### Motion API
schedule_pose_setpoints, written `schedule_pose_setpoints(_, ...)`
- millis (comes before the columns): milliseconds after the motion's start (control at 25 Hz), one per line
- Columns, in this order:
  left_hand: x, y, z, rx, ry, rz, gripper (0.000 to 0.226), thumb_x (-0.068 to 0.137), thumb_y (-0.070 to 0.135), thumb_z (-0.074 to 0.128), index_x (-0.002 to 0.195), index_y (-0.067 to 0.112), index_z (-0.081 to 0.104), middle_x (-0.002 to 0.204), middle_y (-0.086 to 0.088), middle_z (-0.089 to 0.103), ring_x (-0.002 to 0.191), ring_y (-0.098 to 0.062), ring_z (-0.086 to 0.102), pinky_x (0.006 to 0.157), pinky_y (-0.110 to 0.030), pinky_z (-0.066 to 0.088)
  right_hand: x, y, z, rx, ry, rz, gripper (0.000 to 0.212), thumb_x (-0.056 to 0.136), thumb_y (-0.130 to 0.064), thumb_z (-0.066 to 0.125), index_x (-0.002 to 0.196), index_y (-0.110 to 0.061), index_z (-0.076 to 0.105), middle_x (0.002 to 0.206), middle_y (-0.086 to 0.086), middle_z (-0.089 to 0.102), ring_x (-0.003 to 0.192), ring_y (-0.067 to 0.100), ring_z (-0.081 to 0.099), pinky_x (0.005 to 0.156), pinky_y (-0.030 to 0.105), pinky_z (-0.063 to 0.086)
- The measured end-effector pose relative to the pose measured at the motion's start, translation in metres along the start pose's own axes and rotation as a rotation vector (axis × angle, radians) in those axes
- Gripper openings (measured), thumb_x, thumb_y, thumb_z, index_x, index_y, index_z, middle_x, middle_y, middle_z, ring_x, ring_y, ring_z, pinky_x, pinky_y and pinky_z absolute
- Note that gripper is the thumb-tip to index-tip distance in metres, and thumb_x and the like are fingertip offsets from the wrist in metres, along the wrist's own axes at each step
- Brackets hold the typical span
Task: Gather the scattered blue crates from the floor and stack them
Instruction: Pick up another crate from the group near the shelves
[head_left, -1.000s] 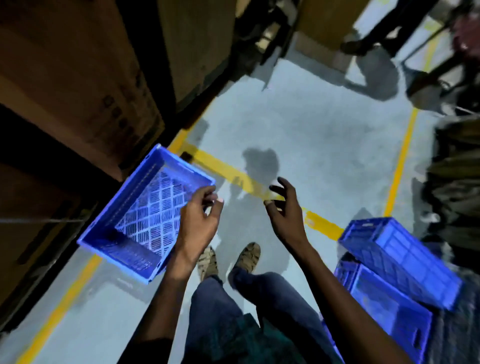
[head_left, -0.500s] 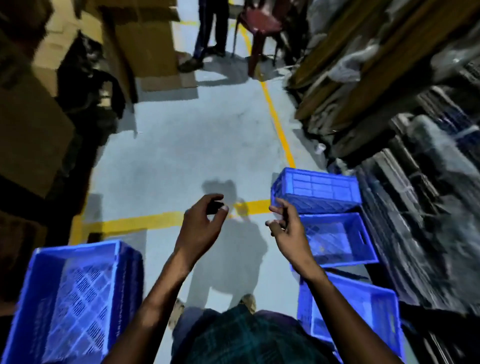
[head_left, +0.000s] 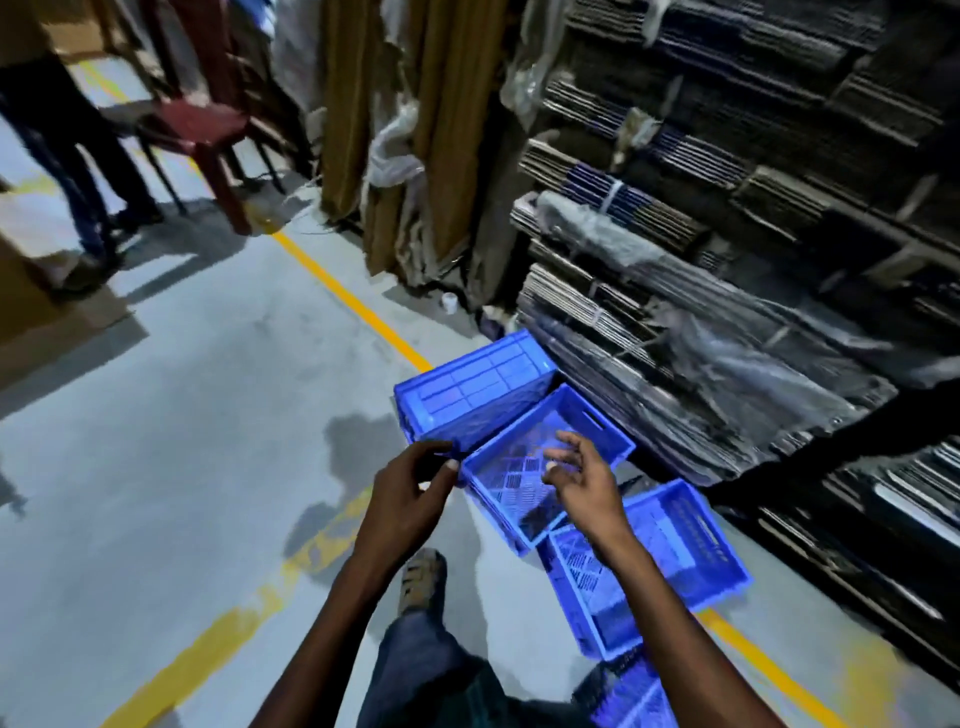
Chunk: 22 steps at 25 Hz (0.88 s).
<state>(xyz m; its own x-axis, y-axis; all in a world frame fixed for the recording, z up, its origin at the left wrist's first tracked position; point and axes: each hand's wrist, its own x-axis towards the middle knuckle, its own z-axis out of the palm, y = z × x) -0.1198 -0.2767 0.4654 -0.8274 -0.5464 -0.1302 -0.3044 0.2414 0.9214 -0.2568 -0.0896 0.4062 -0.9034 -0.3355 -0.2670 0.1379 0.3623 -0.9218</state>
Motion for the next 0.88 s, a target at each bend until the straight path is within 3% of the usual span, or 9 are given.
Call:
schedule_pose_setpoints(120, 0.063, 0.003, 0.026, -0.004, -0.112, -0.006, 0.020, 0.092, 0.020, 0.066, 0.112, 0.016, 0.068, 0.098, 0.005, 0.072, 0.084, 0.017, 0.062, 0.069, -0.003, 0.043, 0.037, -0.002, -0.016, 0.014, 0.147, 0.046, 0.037, 0.091, 0.002, 0.055, 0.121, -0.019, 0.053, 0.104, 0.000, 0.067, 0.096, 0.028, 0.067, 0.084, 0.042, 0.056)
schedule_pose_setpoints(240, 0.121, 0.007, 0.052, 0.029, -0.268, 0.012, 0.014, 0.092, 0.013, 0.064, 0.106, 0.013, 0.068, 0.088, 0.004, 0.067, 0.073, 0.022, 0.057, 0.068, -0.001, 0.042, 0.054, 0.003, -0.022, 0.063, 0.309, 0.120, 0.036, 0.091, 0.004, 0.054, 0.117, -0.020, 0.052, 0.101, 0.003, 0.064, 0.087, 0.018, 0.063, 0.072, 0.024, 0.049)
schedule_pose_setpoints(360, 0.159, 0.009, 0.078, 0.048, -0.432, 0.078, 0.014, 0.092, 0.010, 0.064, 0.104, 0.017, 0.067, 0.095, 0.002, 0.070, 0.080, 0.017, 0.061, 0.081, -0.017, 0.050, 0.056, 0.015, -0.025, 0.091, 0.415, 0.181, 0.036, 0.090, 0.003, 0.055, 0.114, -0.023, 0.052, 0.099, 0.003, 0.065, 0.077, 0.009, 0.062, 0.059, 0.011, 0.044)
schedule_pose_setpoints(480, 0.184, 0.003, 0.113, 0.066, -0.570, 0.100, 0.018, 0.092, 0.010, 0.065, 0.109, 0.010, 0.068, 0.101, -0.003, 0.072, 0.094, -0.009, 0.068, 0.087, -0.031, 0.053, 0.048, 0.035, -0.035, 0.093, 0.505, 0.269, 0.037, 0.081, -0.007, 0.057, 0.109, -0.031, 0.053, 0.099, 0.007, 0.064, 0.071, 0.019, 0.060, 0.052, 0.017, 0.044)
schedule_pose_setpoints(600, 0.193, -0.002, 0.146, 0.100, -0.664, 0.130, 0.022, 0.092, 0.012, 0.063, 0.113, 0.007, 0.068, 0.102, -0.006, 0.072, 0.097, -0.019, 0.068, 0.088, -0.037, 0.055, 0.034, 0.061, -0.051, 0.120, 0.549, 0.328, 0.038, 0.083, -0.010, 0.060, 0.118, -0.022, 0.054, 0.105, 0.009, 0.061, 0.078, 0.028, 0.057, 0.059, 0.032, 0.050)
schedule_pose_setpoints(680, 0.191, -0.005, 0.167, 0.132, -0.718, 0.105, 0.024, 0.093, 0.012, 0.063, 0.115, 0.006, 0.067, 0.102, -0.006, 0.071, 0.097, -0.019, 0.067, 0.090, -0.038, 0.054, 0.028, 0.079, -0.063, 0.062, 0.560, 0.432, 0.037, 0.090, -0.001, 0.058, 0.124, -0.016, 0.054, 0.103, 0.001, 0.062, 0.088, 0.022, 0.059, 0.068, 0.020, 0.051)
schedule_pose_setpoints(800, 0.180, -0.019, 0.205, 0.225, -0.827, 0.104, 0.026, 0.093, 0.016, 0.062, 0.119, 0.010, 0.066, 0.105, -0.007, 0.071, 0.100, -0.021, 0.067, 0.091, -0.036, 0.053, 0.020, 0.122, -0.075, 0.228, 0.700, 0.547, 0.025, 0.093, 0.009, 0.050, 0.104, -0.012, 0.057, 0.075, -0.005, 0.064, 0.066, 0.013, 0.058, 0.056, 0.019, 0.043)
schedule_pose_setpoints(880, 0.174, -0.035, 0.239, 0.280, -0.878, 0.125, 0.028, 0.094, 0.018, 0.062, 0.120, 0.011, 0.065, 0.108, -0.009, 0.072, 0.102, -0.022, 0.067, 0.089, -0.033, 0.053, 0.017, 0.161, -0.076, 0.315, 0.748, 0.643, 0.023, 0.094, 0.009, 0.048, 0.106, -0.010, 0.054, 0.078, 0.004, 0.060, 0.050, 0.006, 0.056, 0.043, 0.018, 0.040)
